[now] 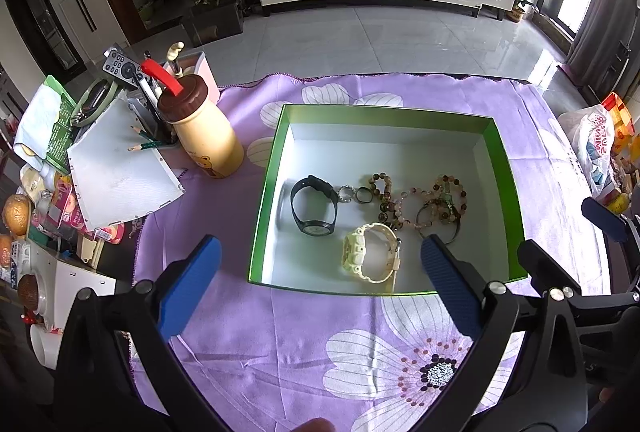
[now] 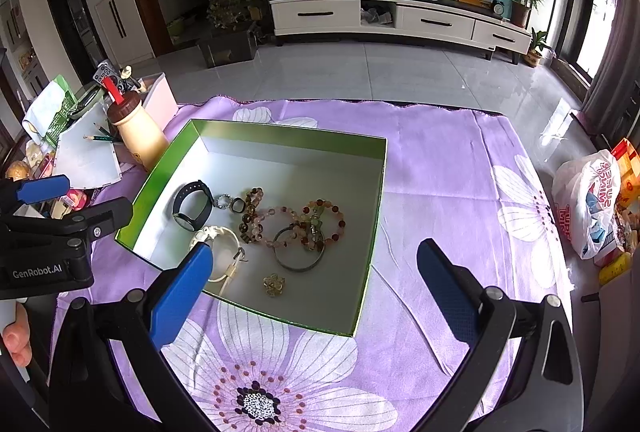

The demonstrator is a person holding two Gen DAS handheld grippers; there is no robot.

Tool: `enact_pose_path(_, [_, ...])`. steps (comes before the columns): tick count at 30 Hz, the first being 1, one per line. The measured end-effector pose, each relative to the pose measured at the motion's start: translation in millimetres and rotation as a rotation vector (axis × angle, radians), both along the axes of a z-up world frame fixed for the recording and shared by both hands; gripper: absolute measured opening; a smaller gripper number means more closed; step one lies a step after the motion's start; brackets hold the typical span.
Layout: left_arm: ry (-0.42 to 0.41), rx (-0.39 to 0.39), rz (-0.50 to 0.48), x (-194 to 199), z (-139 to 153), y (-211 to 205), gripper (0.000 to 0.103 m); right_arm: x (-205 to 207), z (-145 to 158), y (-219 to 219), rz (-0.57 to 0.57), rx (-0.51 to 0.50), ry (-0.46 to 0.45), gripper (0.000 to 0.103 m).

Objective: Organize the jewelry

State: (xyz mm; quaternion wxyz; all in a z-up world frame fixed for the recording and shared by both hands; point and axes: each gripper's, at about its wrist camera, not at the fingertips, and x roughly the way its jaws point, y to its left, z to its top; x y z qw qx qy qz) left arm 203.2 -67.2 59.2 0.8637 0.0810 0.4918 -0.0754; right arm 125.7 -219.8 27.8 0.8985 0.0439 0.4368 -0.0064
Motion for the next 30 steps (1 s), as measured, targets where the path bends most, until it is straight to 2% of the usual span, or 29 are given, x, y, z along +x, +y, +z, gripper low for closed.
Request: enact_pose_path(30, [0.010,-0.010,0.017,2.6,-3.3,-0.8,0.101,1.8,-1.1,2.8,-0.008,0.004,0.003,0.102])
